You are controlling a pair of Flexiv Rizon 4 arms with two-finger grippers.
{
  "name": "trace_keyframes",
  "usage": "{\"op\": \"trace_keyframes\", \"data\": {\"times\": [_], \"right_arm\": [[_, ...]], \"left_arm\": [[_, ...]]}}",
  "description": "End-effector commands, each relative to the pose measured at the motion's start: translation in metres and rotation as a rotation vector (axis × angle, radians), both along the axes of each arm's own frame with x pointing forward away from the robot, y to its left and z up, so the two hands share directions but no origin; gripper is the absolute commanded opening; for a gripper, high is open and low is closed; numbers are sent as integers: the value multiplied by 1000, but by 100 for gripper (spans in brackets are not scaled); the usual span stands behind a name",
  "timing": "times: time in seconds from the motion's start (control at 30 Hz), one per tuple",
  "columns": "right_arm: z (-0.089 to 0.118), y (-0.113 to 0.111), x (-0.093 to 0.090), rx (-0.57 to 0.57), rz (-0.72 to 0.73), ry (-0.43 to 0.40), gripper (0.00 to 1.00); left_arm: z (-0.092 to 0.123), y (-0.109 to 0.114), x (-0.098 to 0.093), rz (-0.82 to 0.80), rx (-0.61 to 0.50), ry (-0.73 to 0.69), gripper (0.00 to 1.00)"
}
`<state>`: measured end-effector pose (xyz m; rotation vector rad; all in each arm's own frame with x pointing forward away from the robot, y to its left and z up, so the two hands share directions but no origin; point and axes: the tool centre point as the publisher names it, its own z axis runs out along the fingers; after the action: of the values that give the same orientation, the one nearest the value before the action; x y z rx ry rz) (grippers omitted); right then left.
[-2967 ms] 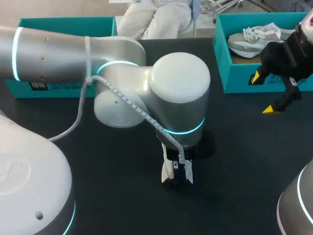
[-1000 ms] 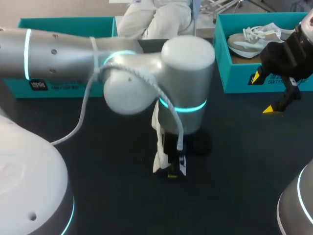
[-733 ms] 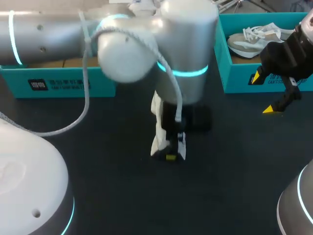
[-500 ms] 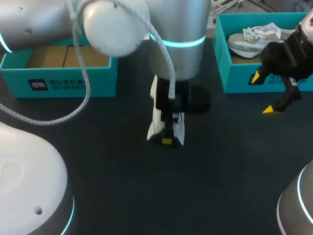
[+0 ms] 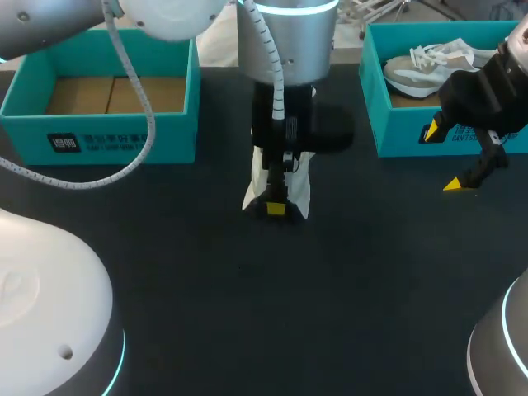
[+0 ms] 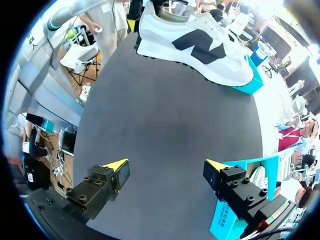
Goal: Take the shoe out of the shoebox, open the shoe tongue, remove and reinsert the insole, then place the shoe into the shoebox
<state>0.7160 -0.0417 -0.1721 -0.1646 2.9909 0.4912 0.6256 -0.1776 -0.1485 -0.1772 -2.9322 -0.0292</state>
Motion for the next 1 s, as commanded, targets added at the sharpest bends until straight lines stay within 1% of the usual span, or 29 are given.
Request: {"op": "trace_keyframes", "data": {"times": [0.03, 0.13, 0.23, 0.43, 0.5, 0.53, 0.6, 0.7, 0.8, 0.83, 1.0], "right_arm": [[-1, 1, 2, -4, 0, 2, 100], [-1, 1, 2, -4, 0, 2, 100], [-1, 1, 2, -4, 0, 2, 100], [-1, 1, 2, -4, 0, 2, 100], [-1, 1, 2, -4, 0, 2, 100], [-1, 1, 2, -4, 0, 2, 100], [-1, 1, 2, -4, 0, 2, 100], [-1, 1, 2, -4, 0, 2, 100], [-1, 1, 2, -4, 0, 2, 100], [-1, 1, 2, -4, 0, 2, 100], [-1, 1, 2, -4, 0, 2, 100]], "left_arm": [[1, 1, 0, 0, -2, -1, 0], [4, 28, 19, -46, -18, 29, 0], [7, 58, 41, -67, -12, 21, 0], [15, 108, 83, -67, -16, -19, 0], [16, 125, 96, -58, -30, -10, 0], [16, 134, 102, -68, -44, 16, 0], [15, 150, 111, -73, -47, 21, 0], [15, 180, 129, -87, -45, 26, 0], [13, 207, 147, -95, -13, 2, 0], [12, 216, 152, -117, 1, 11, 0], [13, 263, 175, -177, -17, 58, 0]]}}
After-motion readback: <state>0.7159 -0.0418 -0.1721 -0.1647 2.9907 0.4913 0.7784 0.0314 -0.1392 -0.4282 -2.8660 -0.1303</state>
